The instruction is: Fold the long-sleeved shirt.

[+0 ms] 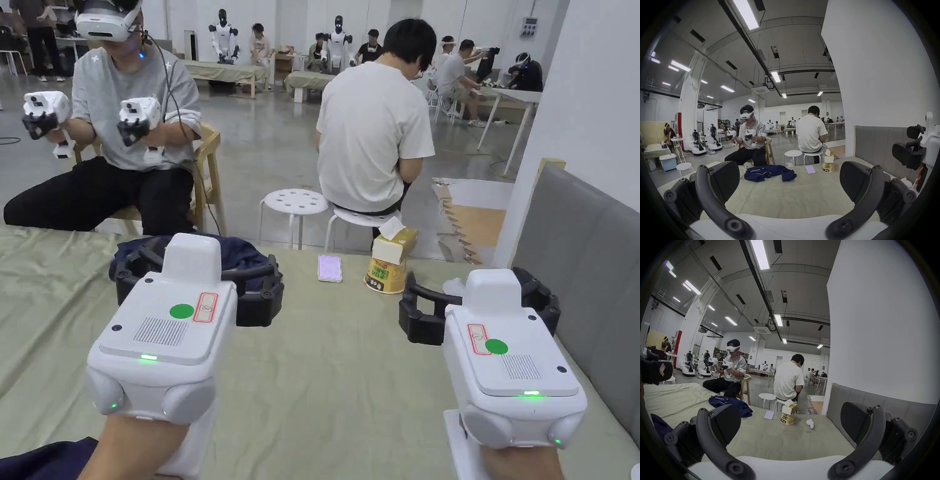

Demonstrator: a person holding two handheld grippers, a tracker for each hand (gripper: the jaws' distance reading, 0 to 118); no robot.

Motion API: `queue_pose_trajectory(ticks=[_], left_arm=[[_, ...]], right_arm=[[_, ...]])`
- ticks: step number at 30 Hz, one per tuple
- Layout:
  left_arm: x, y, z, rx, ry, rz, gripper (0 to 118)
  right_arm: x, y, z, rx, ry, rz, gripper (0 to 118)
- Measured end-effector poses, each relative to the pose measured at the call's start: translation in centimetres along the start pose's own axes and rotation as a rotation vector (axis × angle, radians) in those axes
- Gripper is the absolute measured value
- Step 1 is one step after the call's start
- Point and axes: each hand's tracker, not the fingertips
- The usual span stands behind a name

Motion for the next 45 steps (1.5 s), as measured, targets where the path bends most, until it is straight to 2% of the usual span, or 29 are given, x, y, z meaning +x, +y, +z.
queue_pose_trajectory(ticks=[4, 11, 22, 34, 45], left_arm=[[-0.1, 0.0, 0.1, -0.014, -0.015, 0.061, 111], [0.3, -0.1, 0.0, 0.011, 0.08, 0.045, 111], [0.3, -0.3, -0.1, 0.003, 0.044, 0.039, 111], [0.3, -0.4, 0.4, 0.013, 0.016, 0.035, 111], [0.5, -0.3, 0.6, 0.009, 0.015, 0.021, 111]], right_arm=[[0.1, 0.1, 0.2, -0.001, -0.001, -0.004, 118], [0.2, -0.2, 0.5, 0.009, 0.001, 0.018, 118], [0.6, 0.1, 0.6, 0.003, 0.01, -0.033, 118], [0.0, 0.2, 0.9, 0.017, 0.013, 0.033, 118], [0.0, 0.4, 1.1, 0.01, 0.005, 0.009, 118]])
